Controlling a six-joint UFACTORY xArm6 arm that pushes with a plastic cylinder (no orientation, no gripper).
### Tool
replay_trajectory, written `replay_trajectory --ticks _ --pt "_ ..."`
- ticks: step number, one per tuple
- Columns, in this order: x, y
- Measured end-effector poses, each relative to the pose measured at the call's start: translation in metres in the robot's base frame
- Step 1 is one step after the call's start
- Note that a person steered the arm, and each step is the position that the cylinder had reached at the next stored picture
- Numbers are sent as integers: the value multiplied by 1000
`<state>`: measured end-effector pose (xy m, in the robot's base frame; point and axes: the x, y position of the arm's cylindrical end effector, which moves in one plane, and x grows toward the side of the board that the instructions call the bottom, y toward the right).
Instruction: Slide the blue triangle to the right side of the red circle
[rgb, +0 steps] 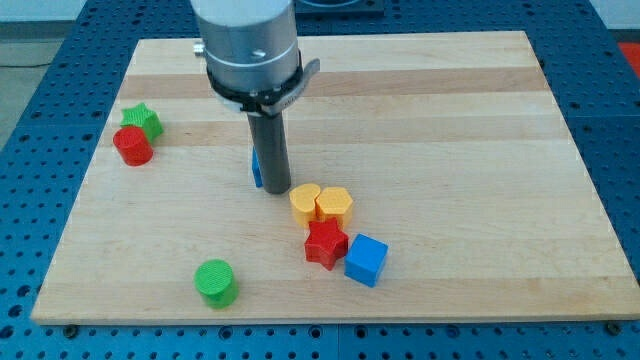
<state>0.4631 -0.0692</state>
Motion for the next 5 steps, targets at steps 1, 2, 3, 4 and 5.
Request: replay_trajectory --ticks 1,2,3,4,5 --pt "-31 -2" --pt "-59 -5" --pt "-66 -21" --pt "-70 -45" --pt "-70 -59"
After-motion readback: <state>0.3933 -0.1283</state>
